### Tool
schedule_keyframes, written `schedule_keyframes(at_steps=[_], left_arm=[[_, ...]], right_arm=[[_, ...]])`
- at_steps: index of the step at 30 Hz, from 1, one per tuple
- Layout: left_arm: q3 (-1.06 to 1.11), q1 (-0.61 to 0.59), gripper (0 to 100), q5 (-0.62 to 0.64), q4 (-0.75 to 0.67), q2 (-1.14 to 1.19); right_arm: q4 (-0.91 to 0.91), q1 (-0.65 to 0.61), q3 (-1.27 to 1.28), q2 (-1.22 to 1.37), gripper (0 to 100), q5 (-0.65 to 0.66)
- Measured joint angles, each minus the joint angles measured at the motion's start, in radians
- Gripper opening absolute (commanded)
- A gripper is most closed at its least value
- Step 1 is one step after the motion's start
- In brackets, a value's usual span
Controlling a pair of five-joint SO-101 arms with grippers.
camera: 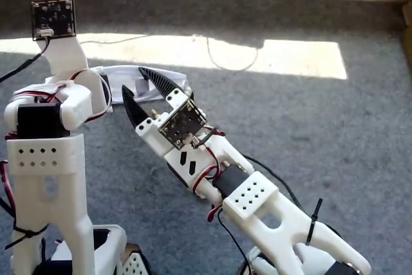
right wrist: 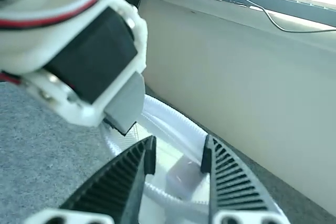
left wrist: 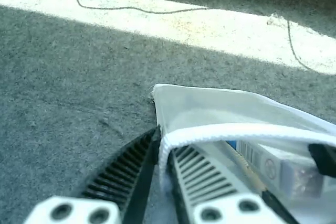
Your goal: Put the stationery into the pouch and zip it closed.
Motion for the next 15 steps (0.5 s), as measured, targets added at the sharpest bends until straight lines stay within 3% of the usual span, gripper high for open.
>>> schedule_keyframes(at_steps=[8, 12, 15], left_arm=[[0.0, 0.002, 1, 0.0, 0.0, 0.0], [0.0, 0.0, 1, 0.0, 0.0, 0.0], [0.0, 0.002, 1, 0.0, 0.0, 0.0]], right_arm=[[0.043, 0.0, 0.002, -0.054, 8.9, 0.0], [0.19, 0.0, -0.011, -0.127, 7.4, -0.005], [0.341, 0.011, -0.081, -0.15, 7.4, -0.1]])
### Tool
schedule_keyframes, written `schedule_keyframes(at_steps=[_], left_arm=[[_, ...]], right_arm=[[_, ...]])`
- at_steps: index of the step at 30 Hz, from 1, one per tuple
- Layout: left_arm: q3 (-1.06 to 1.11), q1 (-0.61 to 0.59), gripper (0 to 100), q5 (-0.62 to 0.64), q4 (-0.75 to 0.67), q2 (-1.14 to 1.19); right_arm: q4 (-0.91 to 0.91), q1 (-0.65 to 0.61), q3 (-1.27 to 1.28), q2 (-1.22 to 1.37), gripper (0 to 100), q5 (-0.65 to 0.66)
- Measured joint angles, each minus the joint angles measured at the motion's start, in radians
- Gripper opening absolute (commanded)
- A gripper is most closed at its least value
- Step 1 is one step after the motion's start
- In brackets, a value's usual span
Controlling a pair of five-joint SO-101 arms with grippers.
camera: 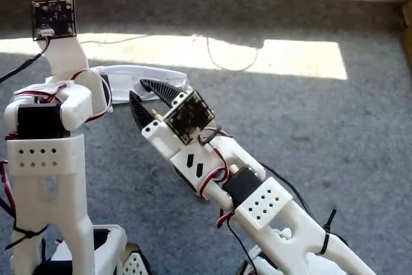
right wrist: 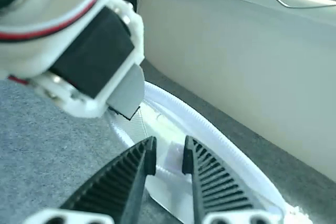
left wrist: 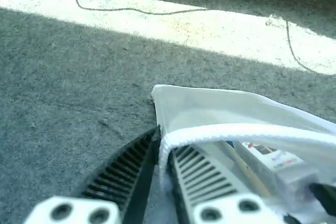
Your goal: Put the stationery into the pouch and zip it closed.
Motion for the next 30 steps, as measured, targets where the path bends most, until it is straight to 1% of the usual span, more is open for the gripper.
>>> schedule_keyframes(at_steps=[4, 7, 9, 14, 18, 21, 30], left_arm=[[0.0, -0.003, 1, 0.0, 0.0, 0.0], [0.0, -0.005, 1, 0.0, 0.0, 0.0], [0.0, -0.005, 1, 0.0, 0.0, 0.0], [0.0, -0.005, 1, 0.0, 0.0, 0.0], [0.0, -0.005, 1, 0.0, 0.0, 0.0], [0.0, -0.005, 1, 0.0, 0.0, 0.0], [0.0, -0.005, 1, 0.0, 0.0, 0.0]], right_arm=[[0.238, 0.038, -0.175, 0.005, 7.1, -0.141], [0.405, 0.049, -0.311, 0.063, 7.0, -0.196], [0.47, 0.06, -0.387, 0.124, 7.0, -0.212], [0.525, 0.072, -0.497, 0.239, 6.9, -0.255], [0.574, 0.068, -0.523, 0.252, 6.0, -0.285], [0.591, 0.055, -0.526, 0.256, 0.5, -0.29], [0.598, -0.002, -0.525, 0.262, 0.6, -0.292]])
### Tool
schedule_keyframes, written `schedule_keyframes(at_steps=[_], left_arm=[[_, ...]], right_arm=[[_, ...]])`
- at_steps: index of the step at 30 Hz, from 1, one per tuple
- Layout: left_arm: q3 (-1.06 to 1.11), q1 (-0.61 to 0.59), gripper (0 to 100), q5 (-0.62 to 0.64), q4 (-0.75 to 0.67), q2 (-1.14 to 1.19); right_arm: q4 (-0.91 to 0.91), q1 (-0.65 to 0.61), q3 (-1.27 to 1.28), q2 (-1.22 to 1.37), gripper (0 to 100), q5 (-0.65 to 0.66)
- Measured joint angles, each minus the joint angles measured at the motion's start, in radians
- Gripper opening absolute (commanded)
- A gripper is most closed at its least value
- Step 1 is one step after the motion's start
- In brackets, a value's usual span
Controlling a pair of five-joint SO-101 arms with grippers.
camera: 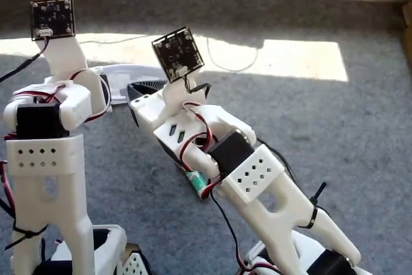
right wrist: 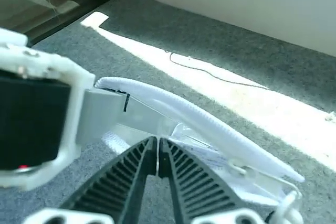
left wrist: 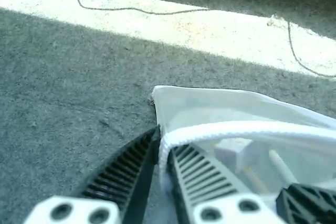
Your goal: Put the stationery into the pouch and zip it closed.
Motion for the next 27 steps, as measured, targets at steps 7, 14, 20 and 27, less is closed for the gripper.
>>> schedule_keyframes(at_steps=[7, 14, 20, 27], left_arm=[[0.0, 0.005, 1, 0.0, 0.0, 0.0], [0.0, 0.0, 1, 0.0, 0.003, 0.0], [0.0, -0.041, 1, 0.0, 0.003, 0.0], [0.0, -0.084, 1, 0.0, 0.003, 0.0]], right_arm=[[0.163, -0.002, -0.087, 0.0, 0.6, -0.002], [0.381, 0.106, -0.238, -0.031, 0.9, -0.002], [0.6, 0.192, -0.301, -0.037, 0.9, -0.002], [0.717, 0.262, -0.302, -0.037, 0.9, -0.002]])
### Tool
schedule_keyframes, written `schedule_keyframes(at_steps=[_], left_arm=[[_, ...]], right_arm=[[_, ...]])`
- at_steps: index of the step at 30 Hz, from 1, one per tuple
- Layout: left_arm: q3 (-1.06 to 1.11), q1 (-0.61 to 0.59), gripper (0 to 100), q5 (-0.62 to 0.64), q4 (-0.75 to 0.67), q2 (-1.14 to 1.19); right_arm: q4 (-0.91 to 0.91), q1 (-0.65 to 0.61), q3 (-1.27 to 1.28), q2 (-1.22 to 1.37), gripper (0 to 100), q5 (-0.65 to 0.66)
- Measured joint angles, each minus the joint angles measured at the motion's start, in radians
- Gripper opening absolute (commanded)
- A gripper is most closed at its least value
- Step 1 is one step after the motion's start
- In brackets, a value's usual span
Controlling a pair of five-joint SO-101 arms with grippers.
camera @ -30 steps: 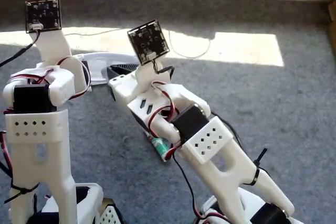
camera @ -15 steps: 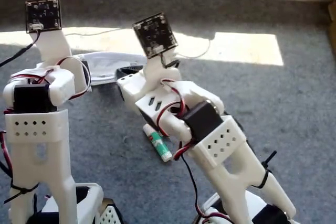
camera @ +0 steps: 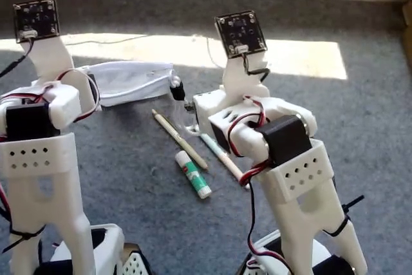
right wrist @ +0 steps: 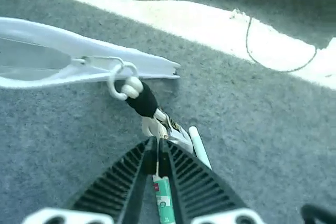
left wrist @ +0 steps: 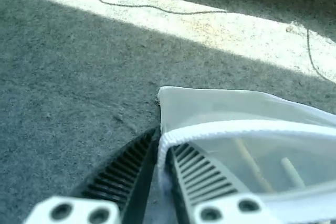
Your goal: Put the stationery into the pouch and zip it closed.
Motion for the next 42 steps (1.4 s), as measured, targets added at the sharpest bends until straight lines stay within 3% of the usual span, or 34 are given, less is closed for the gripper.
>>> schedule_keyframes(at_steps=[7, 13, 16, 23, 42], left_arm=[[0.0, -0.078, 1, 0.0, 0.003, 0.0], [0.0, -0.13, 1, 0.0, 0.034, -0.002], [0.0, -0.16, 1, -0.014, 0.034, -0.002], [-0.002, -0.167, 1, -0.029, 0.061, -0.002], [-0.002, -0.167, 1, -0.029, 0.075, -0.002]], right_arm=[[0.049, 0.026, 0.037, -0.002, 1.0, 0.043], [-0.077, 0.026, 0.238, -0.002, 1.5, 0.112], [-0.135, 0.026, 0.298, 0.012, 7.3, 0.137], [-0.175, 0.026, 0.304, 0.239, 10.4, 0.144], [-0.196, 0.026, -0.02, 0.806, 10.4, 0.193]])
